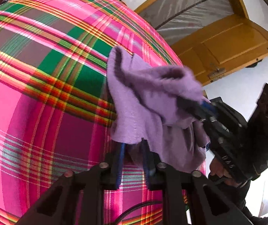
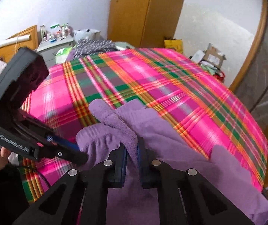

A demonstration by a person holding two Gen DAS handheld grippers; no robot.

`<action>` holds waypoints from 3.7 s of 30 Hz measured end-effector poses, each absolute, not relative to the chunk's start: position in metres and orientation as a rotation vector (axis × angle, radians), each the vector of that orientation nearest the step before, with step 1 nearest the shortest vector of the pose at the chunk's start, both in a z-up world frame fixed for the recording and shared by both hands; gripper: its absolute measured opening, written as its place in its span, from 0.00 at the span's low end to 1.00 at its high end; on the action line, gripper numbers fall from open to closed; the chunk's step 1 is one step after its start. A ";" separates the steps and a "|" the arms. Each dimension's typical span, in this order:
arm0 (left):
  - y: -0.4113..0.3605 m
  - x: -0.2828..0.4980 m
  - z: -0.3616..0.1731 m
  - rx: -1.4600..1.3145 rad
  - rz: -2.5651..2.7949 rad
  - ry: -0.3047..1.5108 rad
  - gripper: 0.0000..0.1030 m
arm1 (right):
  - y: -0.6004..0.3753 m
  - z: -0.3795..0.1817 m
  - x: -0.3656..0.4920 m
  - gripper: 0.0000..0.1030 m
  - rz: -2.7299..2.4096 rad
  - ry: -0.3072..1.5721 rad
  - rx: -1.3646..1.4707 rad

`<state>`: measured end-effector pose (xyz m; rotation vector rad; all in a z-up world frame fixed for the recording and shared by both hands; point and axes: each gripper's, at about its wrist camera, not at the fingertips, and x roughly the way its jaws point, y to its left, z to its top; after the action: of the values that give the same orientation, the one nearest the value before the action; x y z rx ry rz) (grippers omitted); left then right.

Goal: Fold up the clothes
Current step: 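Grasp the lilac garment's waistband with the right gripper while the left gripper grasps another edge, then lift the garment off the bed with both grippers, holding the waistband up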

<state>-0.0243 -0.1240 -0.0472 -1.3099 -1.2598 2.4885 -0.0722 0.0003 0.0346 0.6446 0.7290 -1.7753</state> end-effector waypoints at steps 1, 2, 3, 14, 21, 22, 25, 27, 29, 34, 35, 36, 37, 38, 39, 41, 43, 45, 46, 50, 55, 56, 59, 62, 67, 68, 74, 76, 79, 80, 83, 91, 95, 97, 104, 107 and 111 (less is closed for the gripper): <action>-0.125 -0.024 -0.047 -1.311 2.489 -1.266 0.12 | 0.001 0.039 -0.072 0.06 -1.789 0.720 0.632; -0.125 -0.024 -0.048 -1.306 2.488 -1.272 0.11 | 0.002 0.043 -0.072 0.06 -1.802 0.712 0.619; -0.126 -0.024 -0.048 -1.302 2.488 -1.277 0.10 | 0.003 0.046 -0.073 0.05 -1.814 0.702 0.608; -0.141 -0.007 -0.006 -1.084 2.620 -1.279 0.04 | 0.007 0.106 -0.098 0.05 -1.961 0.526 0.514; -0.157 0.032 0.036 -0.931 2.742 -1.225 0.04 | -0.013 0.165 -0.115 0.05 -1.992 0.449 0.395; -0.160 0.038 0.042 -0.913 2.764 -1.220 0.04 | -0.018 0.172 -0.117 0.04 -1.988 0.437 0.384; -0.174 0.055 0.053 -0.881 2.834 -1.225 0.04 | -0.037 0.188 -0.127 0.04 -1.977 0.399 0.371; -0.186 0.068 0.057 -0.874 2.886 -1.249 0.03 | -0.049 0.197 -0.135 0.04 -1.968 0.369 0.372; -0.196 0.081 0.061 -0.865 2.925 -1.277 0.03 | -0.060 0.200 -0.144 0.04 -1.961 0.339 0.388; -0.205 0.104 0.049 -0.978 2.999 -1.250 0.03 | -0.096 0.184 -0.170 0.04 -1.944 0.329 0.478; -0.205 0.102 0.043 -1.019 3.004 -1.237 0.03 | -0.105 0.172 -0.177 0.04 -1.939 0.351 0.519; -0.204 0.099 0.037 -1.060 3.008 -1.224 0.03 | -0.114 0.160 -0.183 0.04 -1.932 0.373 0.558; -0.205 0.094 0.027 -1.120 3.005 -1.214 0.03 | -0.122 0.147 -0.189 0.04 -1.926 0.395 0.599; -0.207 0.090 0.016 -1.159 2.988 -1.222 0.03 | -0.129 0.134 -0.196 0.05 -1.923 0.418 0.641; -0.209 0.085 0.006 -1.197 2.969 -1.223 0.03 | -0.137 0.119 -0.202 0.05 -1.920 0.442 0.682; -0.212 0.078 -0.010 -1.263 2.937 -1.233 0.03 | -0.151 0.096 -0.213 0.08 -1.890 0.479 0.767; -0.215 0.079 -0.019 -1.280 2.921 -1.256 0.03 | -0.161 0.075 -0.223 0.08 -1.848 0.506 0.850; -0.218 0.081 -0.025 -1.293 2.910 -1.279 0.04 | -0.168 0.061 -0.229 0.13 -1.799 0.535 0.894; -0.220 0.082 -0.027 -1.298 2.906 -1.291 0.04 | -0.170 0.057 -0.230 0.22 -1.769 0.539 0.912; -0.223 0.085 -0.034 -1.299 2.865 -1.354 0.06 | -0.176 0.050 -0.237 0.33 -1.676 0.514 0.950; -0.233 0.091 -0.037 -1.262 2.807 -1.470 0.10 | -0.191 0.035 -0.251 0.43 -1.602 0.553 1.022; -0.236 0.092 -0.038 -1.254 2.809 -1.483 0.13 | -0.194 0.031 -0.255 0.44 -1.587 0.558 1.041; -0.242 0.093 -0.038 -1.233 2.812 -1.512 0.19 | -0.202 0.015 -0.265 0.44 -1.542 0.561 1.097; -0.244 0.089 -0.039 -1.233 2.804 -1.521 0.19 | -0.209 0.003 -0.266 0.44 -1.503 0.570 1.118; -0.246 0.086 -0.039 -1.229 2.786 -1.547 0.20 | -0.216 -0.005 -0.261 0.43 -1.500 0.610 1.113; -0.246 0.085 -0.039 -1.231 2.785 -1.549 0.20 | -0.216 -0.006 -0.261 0.35 -1.509 0.613 1.111; -0.244 0.087 -0.036 -1.226 2.790 -1.554 0.20 | -0.207 -0.002 -0.260 0.07 -1.572 0.610 1.069; -0.245 0.091 -0.036 -1.191 2.780 -1.577 0.20 | -0.203 0.005 -0.262 0.06 -1.604 0.598 1.046; -0.248 0.095 -0.039 -1.155 2.756 -1.623 0.20 | -0.198 0.017 -0.266 0.05 -1.656 0.576 1.011; -0.248 0.095 -0.040 -1.145 2.744 -1.638 0.20 | -0.196 0.020 -0.267 0.05 -1.669 0.569 1.005; -0.249 0.094 -0.044 -1.107 2.701 -1.678 0.20 | -0.194 0.025 -0.268 0.05 -1.693 0.574 0.991; -0.254 0.092 -0.051 -1.105 2.669 -1.761 0.21 | -0.190 0.023 -0.266 0.05 -1.690 0.582 1.008; -0.254 0.087 -0.050 -1.104 2.685 -1.751 0.21 | -0.192 0.012 -0.271 0.08 -1.671 0.577 1.066; -0.255 0.083 -0.051 -1.095 2.673 -1.763 0.22 | -0.195 0.006 -0.273 0.08 -1.658 0.583 1.094; -0.258 0.080 -0.056 -1.082 2.647 -1.787 0.22 | -0.198 -0.010 -0.276 0.20 -1.615 0.584 1.162; -0.258 0.079 -0.058 -1.091 2.646 -1.788 0.13 | -0.199 -0.009 -0.269 0.21 -1.614 0.614 1.134; -0.256 0.078 -0.050 -1.116 2.705 -1.726 0.08 | -0.197 -0.003 -0.258 0.04 -1.652 0.659 1.052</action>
<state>0.0781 -0.2556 -0.0497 -1.1161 -1.7264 2.7051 -0.2577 -0.1967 -0.0035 1.0519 0.6591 -1.6518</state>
